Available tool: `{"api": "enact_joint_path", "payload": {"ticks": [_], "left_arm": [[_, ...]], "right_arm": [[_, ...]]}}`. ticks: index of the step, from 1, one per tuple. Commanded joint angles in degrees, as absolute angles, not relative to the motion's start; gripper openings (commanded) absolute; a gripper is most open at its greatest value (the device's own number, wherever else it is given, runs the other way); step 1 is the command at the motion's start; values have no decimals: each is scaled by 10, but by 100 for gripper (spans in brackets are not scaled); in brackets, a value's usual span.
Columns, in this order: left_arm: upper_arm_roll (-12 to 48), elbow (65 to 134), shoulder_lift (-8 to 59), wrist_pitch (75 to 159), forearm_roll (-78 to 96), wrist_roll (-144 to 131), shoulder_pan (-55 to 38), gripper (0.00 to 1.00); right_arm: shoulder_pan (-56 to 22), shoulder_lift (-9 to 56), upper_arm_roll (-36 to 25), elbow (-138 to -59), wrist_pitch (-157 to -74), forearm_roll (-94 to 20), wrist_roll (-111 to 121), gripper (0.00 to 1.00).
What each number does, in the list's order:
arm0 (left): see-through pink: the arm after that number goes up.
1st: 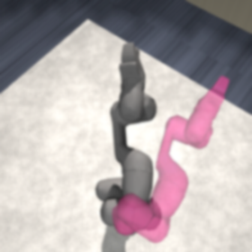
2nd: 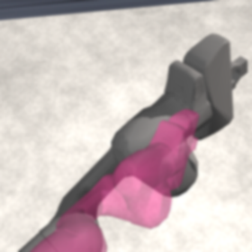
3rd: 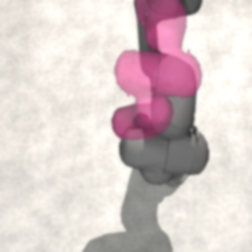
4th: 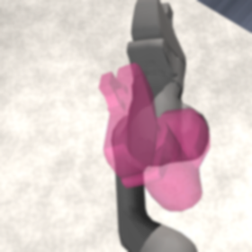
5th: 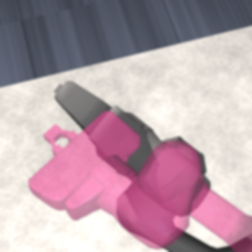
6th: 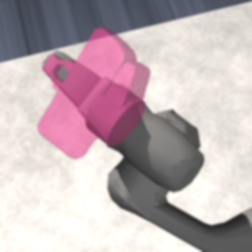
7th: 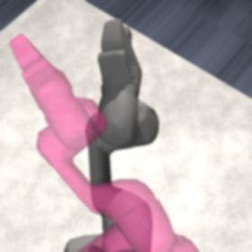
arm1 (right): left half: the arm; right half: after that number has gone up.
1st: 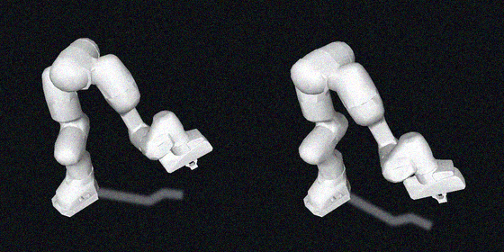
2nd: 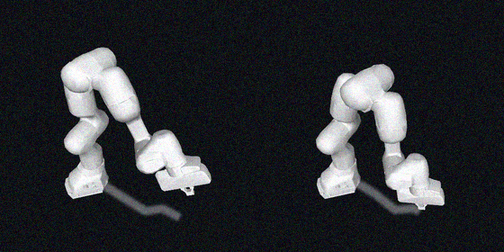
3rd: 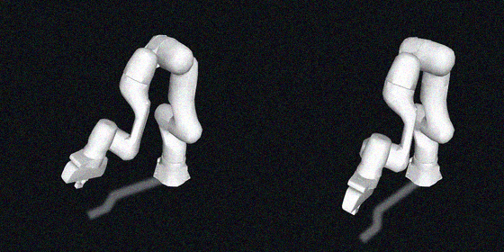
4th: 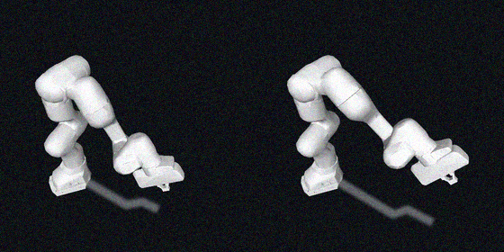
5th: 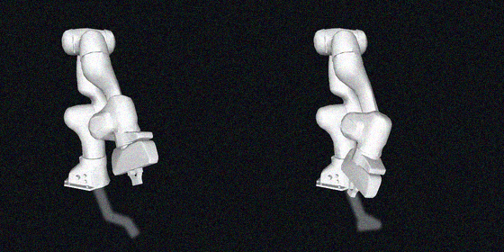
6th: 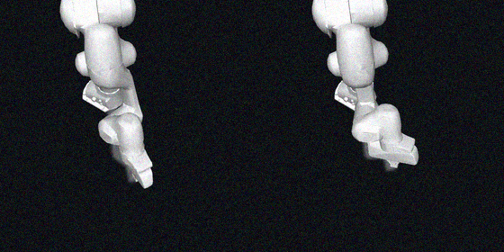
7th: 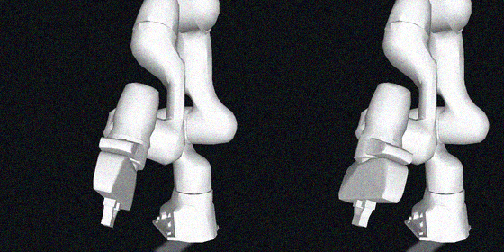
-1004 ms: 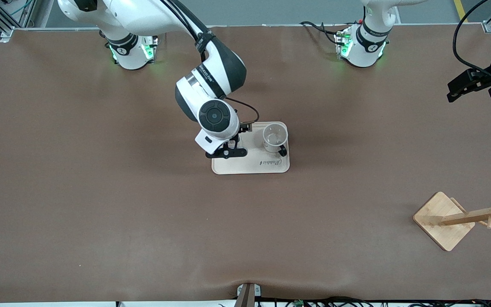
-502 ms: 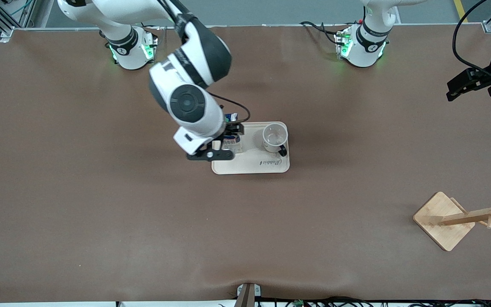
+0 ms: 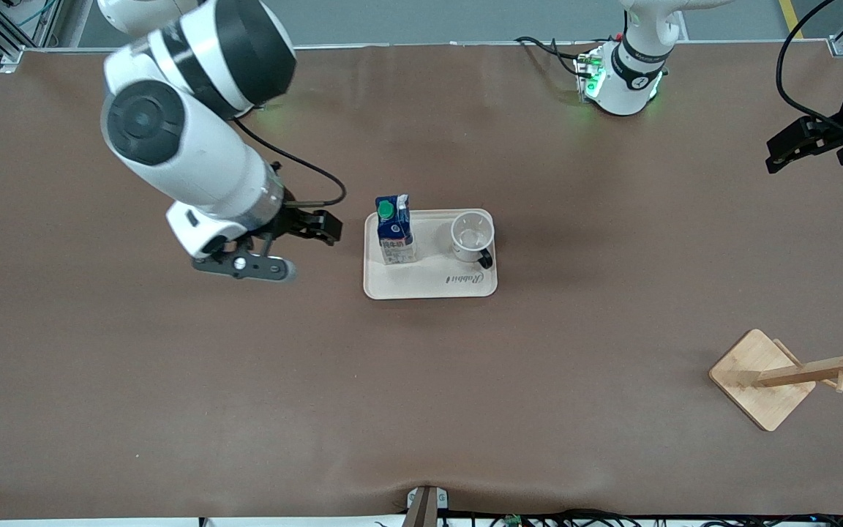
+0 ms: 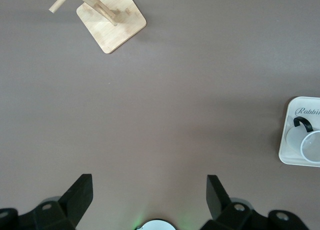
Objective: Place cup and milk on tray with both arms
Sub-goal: 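Open the right gripper and withdraw it from the carton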
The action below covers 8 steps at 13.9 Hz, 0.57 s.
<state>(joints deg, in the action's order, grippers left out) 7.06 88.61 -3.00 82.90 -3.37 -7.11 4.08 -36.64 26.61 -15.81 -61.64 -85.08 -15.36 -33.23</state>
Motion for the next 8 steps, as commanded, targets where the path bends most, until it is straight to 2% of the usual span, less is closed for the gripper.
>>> {"api": "enact_joint_path", "payload": {"ticks": [1, 3, 7, 8], "left_arm": [[71, 884, -39, 818, -24, -60, 42, 100], [72, 884, -38, 818, -24, -60, 41, 100], [73, 884, -39, 818, -24, -60, 41, 100], [72, 884, -39, 818, -23, -60, 41, 100]], "right_arm": [[-371, 222, -187, -626, -814, -129, -335, 100], [-370, 184, -200, -656, -790, -82, -308, 100], [-359, 32, -204, -856, -869, -12, -251, 100], [-340, 6, -204, -886, -874, -9, -218, 100]]}}
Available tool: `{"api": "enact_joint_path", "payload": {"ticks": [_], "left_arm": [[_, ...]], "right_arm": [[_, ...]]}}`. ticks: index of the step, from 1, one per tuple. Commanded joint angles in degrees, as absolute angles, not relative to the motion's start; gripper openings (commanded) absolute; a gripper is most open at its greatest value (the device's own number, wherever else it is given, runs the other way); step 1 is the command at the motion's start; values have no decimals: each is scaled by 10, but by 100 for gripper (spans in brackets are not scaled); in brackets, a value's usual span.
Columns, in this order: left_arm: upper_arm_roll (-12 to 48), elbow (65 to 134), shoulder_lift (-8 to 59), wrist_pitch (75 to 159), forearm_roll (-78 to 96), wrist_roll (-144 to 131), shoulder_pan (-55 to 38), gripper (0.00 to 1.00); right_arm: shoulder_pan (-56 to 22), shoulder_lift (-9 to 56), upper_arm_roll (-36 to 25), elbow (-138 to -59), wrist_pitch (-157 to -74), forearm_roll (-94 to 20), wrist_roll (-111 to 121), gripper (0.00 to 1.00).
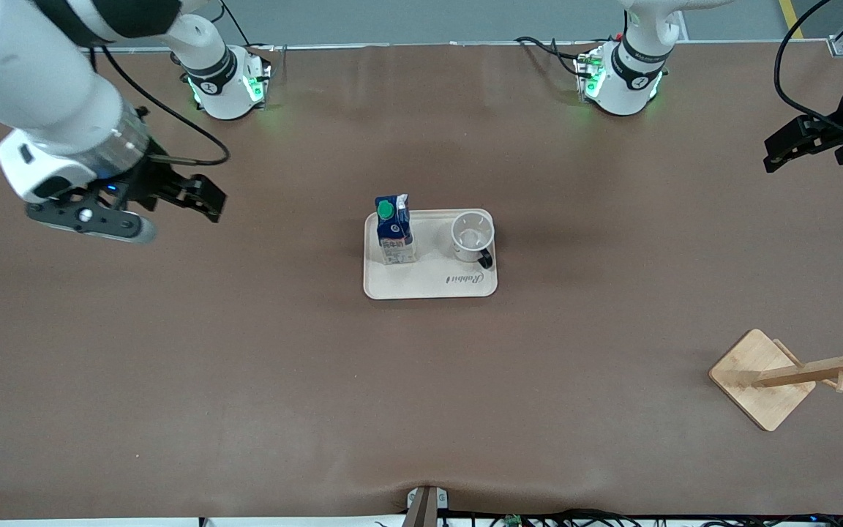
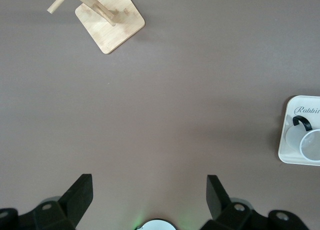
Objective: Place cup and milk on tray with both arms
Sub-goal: 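Open the right gripper and withdraw it from the carton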
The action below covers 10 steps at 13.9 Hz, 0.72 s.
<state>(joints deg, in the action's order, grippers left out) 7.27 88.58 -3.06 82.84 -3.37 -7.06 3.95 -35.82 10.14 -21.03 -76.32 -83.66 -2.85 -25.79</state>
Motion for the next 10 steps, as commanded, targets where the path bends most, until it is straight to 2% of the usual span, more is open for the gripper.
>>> {"api": "enact_joint_path", "payload": {"ticks": [1, 5, 10], "left_arm": [[73, 884, -39, 818, -23, -60, 41, 100], [73, 884, -39, 817, -23, -60, 40, 100], [75, 883, -40, 817, -23, -60, 38, 100]], "right_arm": [[-312, -6, -204, -896, -872, -9, -168, 100], [-212, -10, -204, -880, -854, -9, -22, 100], [-153, -10, -202, -863, -836, 3, 50, 100]]}}
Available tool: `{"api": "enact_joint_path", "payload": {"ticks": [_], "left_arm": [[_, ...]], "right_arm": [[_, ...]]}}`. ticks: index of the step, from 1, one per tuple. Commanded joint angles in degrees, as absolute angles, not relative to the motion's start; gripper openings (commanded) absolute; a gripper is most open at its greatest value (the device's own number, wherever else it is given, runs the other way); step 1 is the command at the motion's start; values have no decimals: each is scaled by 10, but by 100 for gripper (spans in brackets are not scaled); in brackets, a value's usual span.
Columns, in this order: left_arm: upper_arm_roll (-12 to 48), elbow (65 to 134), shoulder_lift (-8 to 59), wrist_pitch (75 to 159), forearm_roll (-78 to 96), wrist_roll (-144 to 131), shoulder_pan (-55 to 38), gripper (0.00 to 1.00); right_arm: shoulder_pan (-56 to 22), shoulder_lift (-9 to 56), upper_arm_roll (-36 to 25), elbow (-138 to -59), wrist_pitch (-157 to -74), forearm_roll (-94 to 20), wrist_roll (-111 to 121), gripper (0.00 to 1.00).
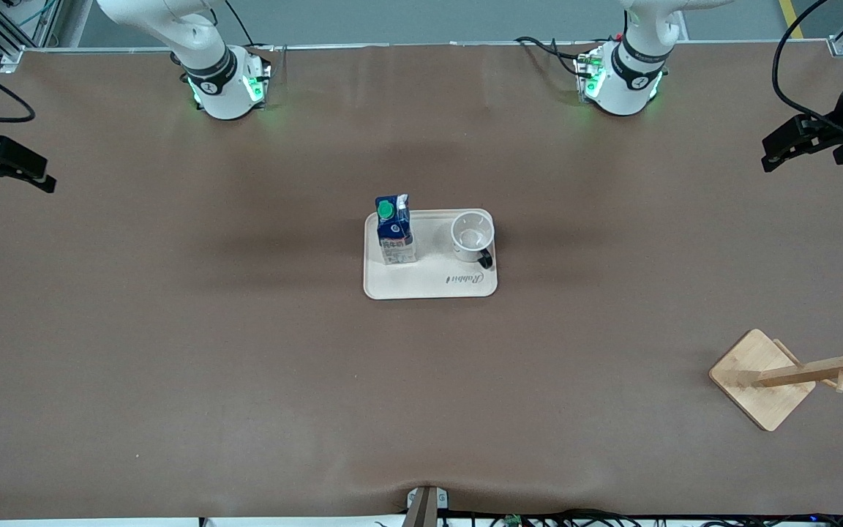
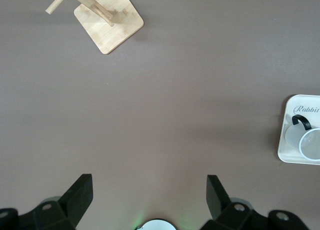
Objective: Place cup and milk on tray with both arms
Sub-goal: 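Open the right gripper and withdraw it from the carton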
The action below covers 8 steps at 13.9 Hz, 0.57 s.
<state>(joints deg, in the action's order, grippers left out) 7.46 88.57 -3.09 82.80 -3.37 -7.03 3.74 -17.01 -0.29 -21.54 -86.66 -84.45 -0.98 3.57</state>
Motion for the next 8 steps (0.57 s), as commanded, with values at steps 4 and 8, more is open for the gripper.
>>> {"api": "enact_joint_path", "payload": {"ticks": [4, 8], "left_arm": [[86, 886, -41, 817, -18, -60, 39, 100], [86, 885, -42, 826, -4, -55, 39, 100]], "right_arm": [[-162, -16, -195, -863, -812, 2, 43, 100], [-156, -17, -200, -861, -817, 3, 43, 100]]}}
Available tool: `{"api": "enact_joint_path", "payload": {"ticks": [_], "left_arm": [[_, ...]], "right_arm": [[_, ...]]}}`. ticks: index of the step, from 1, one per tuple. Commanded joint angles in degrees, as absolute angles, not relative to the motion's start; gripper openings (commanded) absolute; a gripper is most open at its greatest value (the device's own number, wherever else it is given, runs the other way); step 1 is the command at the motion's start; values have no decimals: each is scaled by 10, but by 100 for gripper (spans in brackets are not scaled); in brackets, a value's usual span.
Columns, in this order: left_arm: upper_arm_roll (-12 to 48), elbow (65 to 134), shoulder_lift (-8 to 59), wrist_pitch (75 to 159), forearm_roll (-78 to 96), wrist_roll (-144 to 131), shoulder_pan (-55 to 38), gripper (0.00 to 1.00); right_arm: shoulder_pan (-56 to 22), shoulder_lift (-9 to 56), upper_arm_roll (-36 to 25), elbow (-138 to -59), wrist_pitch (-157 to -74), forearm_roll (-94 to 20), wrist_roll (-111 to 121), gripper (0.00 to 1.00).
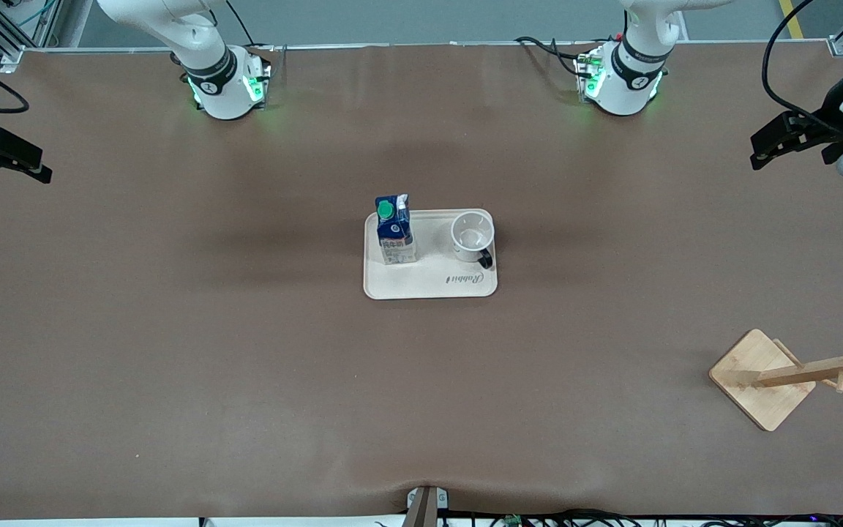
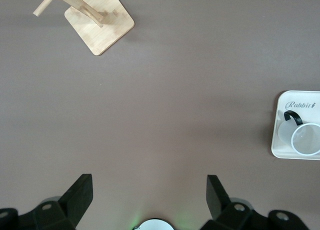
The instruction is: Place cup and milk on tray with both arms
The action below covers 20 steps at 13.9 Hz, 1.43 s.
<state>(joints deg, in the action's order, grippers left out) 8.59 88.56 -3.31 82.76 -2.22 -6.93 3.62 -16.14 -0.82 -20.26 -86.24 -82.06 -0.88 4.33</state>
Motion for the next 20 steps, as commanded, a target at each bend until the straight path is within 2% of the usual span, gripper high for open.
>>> {"api": "enact_joint_path", "payload": {"ticks": [1, 11, 12, 15, 20], "left_arm": [[86, 885, -42, 831, -3, -54, 38, 100], [91, 889, -37, 859, -8, -53, 39, 100], [91, 890, -35, 863, -8, -53, 38, 100], [92, 895, -33, 880, -7, -54, 39, 100], [91, 881, -25, 880, -7, -62, 41, 100]], "right_arm": [[-158, -18, -197, -859, -817, 3, 44, 100], [-146, -14, -195, -851, -820, -2, 44, 100], [-124, -14, -180, -851, -820, -6, 47, 100], [14, -13, -34, -851, -821, -6, 48, 100], [38, -13, -21, -851, -826, -7, 49, 100]]}}
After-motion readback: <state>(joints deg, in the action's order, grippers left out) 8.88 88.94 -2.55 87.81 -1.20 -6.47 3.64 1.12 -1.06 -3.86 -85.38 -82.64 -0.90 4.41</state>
